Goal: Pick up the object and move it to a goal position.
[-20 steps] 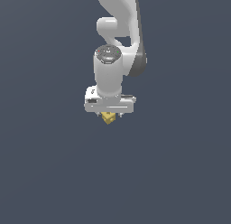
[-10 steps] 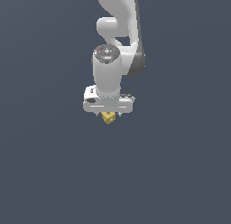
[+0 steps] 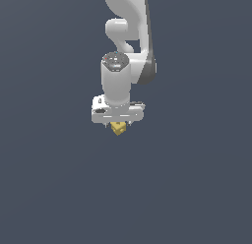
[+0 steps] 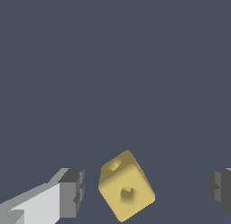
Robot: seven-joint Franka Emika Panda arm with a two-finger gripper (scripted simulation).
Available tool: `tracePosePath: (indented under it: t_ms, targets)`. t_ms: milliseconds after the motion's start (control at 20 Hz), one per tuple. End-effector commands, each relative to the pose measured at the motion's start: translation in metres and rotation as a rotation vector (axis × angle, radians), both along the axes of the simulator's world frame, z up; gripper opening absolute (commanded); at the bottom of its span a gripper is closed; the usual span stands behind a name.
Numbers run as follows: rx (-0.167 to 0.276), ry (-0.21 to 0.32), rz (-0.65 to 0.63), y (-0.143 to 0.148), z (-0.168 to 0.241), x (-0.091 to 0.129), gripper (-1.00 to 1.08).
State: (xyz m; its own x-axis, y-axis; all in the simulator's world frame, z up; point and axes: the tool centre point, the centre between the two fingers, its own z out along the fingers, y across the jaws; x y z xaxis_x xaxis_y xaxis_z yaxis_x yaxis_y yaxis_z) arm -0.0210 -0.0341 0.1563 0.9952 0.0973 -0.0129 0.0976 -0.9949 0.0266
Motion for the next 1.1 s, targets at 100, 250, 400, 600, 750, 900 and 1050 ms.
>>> tracePosePath:
  t_ms: [100,250,400,600,750,900,1050]
  targets:
    - [0.005,0.001,0.085,-0.002,-0.011,-0.010,1.00]
    - [0.009,0.002,0.157,-0.003,-0.020,-0.019,1.00]
    - [0.013,0.002,0.233,-0.004,-0.030,-0.029,1.00]
    - [0.018,0.001,0.333,-0.005,-0.042,-0.042,1.00]
    - [0.022,0.001,0.402,-0.006,-0.049,-0.051,1.00]
    - [0.024,0.000,0.459,-0.006,-0.055,-0.059,1.00]
    - [0.027,-0.001,0.504,-0.006,-0.060,-0.066,1.00]
